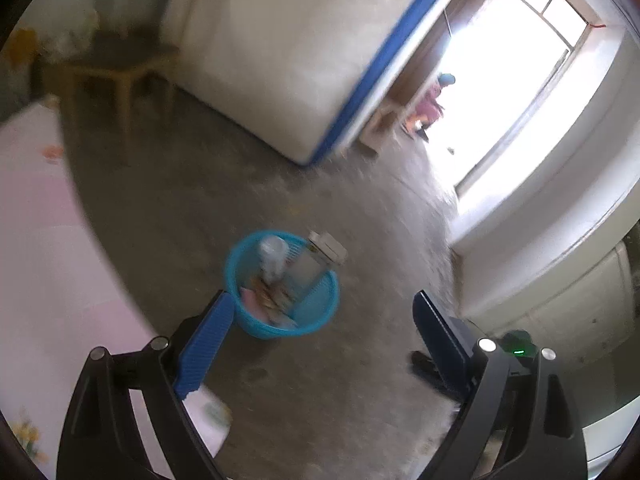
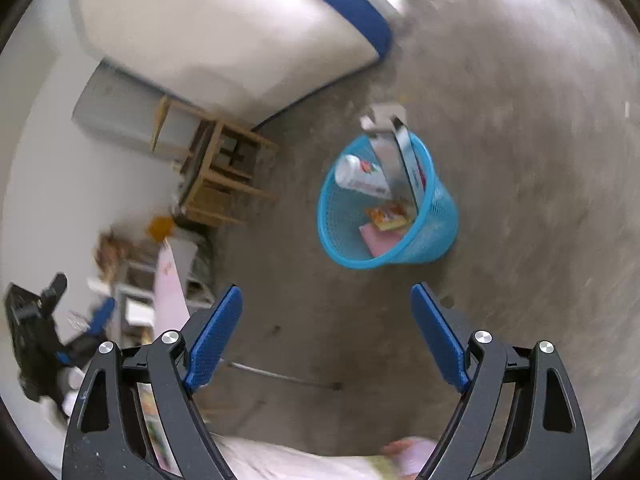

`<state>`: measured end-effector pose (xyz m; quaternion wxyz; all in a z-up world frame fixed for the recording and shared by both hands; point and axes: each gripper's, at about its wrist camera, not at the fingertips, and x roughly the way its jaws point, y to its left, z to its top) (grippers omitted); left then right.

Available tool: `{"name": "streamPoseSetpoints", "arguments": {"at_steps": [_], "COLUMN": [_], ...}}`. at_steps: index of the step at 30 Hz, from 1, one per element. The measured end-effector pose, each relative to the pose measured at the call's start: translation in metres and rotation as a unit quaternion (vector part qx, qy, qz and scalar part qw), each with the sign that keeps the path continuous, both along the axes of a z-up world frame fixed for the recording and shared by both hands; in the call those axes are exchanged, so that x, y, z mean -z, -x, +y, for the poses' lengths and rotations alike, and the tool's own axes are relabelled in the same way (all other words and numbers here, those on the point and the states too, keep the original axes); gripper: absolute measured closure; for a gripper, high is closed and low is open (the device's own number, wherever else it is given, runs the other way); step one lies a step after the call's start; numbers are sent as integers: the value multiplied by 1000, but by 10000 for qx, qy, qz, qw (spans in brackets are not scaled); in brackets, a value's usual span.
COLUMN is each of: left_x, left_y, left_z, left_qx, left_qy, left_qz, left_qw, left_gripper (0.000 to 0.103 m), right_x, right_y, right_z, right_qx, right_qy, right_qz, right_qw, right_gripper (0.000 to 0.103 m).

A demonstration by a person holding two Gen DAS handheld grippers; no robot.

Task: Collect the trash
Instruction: 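Move both open tools back over the table toward the chip bags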

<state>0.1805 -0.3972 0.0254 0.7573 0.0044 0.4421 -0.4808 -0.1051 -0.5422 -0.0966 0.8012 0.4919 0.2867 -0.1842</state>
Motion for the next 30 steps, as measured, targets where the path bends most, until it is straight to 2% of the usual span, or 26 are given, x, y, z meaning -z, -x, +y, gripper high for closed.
{"name": "streamPoseSetpoints", "arguments": {"at_steps": [4,5,7,10,13,15,18,21,23,25,27,28,30], "left_x": [-7,-8,-12,-19,-28,-34,-37,-35,-28,-20,-9,-2,14], "left_y": [15,19,28,39,50,57,68,79,81,77,66,61,43], "left_z": [58,72,106,155,210,248,297,354,381,410,442,456,476], "left_qx": [-376,-456,-652,-991,-1439,-1756,-2225,-2861,-3225,-3597,-4000,-4139,-4324], "left_qy": [19,39,99,200,223,263,296,368,424,491,599,622,730], "left_qz": [-262,-326,-458,-644,-980,-1124,-1239,-1308,-1236,-1078,-830,-709,-367], "left_qw": [9989,9984,9968,9928,9845,9777,9666,9485,9375,9255,9108,9054,8980], "left_gripper": [14,14,14,14,14,14,14,14,14,14,14,15,18], "right_x": [-50,-63,-88,-114,-133,-140,-148,-147,-145,-142,-140,-141,-142], "right_y": [-11,-14,-26,-45,-60,-68,-84,-105,-118,-129,-143,-146,-161], "right_z": [38,52,79,112,138,152,175,203,224,244,270,281,311], "right_qx": [-484,-612,-844,-1116,-1279,-1461,-2051,-2712,-3074,-3388,-3778,-3904,-4242], "right_qy": [1236,1611,2343,3033,3354,3291,2861,2361,2160,2044,1894,1862,1816], "right_qz": [102,115,208,179,-49,-303,-779,-1085,-1126,-1134,-1113,-1091,-981], "right_qw": [9911,9850,9683,9462,9333,9324,9327,9268,9199,9114,8994,8950,8817], "right_gripper": [11,7,7,7,7,7,7,7,7,11,22,25,37]}}
